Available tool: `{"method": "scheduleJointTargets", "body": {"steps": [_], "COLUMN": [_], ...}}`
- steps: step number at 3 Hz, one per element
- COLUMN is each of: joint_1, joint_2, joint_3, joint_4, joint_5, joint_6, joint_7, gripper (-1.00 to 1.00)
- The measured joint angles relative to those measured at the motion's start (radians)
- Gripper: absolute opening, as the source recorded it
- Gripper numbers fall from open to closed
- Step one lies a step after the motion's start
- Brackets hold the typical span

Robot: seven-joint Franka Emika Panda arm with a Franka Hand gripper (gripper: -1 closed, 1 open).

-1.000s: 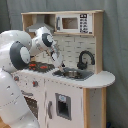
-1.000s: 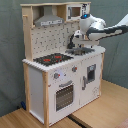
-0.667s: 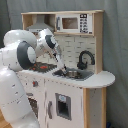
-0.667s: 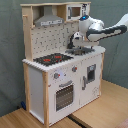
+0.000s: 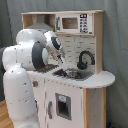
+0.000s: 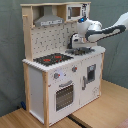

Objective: Play with the kitchen

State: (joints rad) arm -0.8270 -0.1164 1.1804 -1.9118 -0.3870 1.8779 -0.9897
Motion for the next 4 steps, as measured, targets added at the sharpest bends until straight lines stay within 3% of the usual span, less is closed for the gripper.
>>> {"method": "scheduleJointTargets", "body": {"steps": [2,3,4], "joint_1": [0.003,0.025,0.079], "joint_2": [0.163,0.25,0.315], "joint_3": [0.013,0.013,0.013], "joint_4": [0.025,0.032,0.064], "joint_5": [-0.112,-0.167,-0.188], "joint_6": [-0.026,-0.026,-0.026], "joint_7": [-0.025,-0.023,0.031], "gripper": [1.0,1.0,1.0]}}
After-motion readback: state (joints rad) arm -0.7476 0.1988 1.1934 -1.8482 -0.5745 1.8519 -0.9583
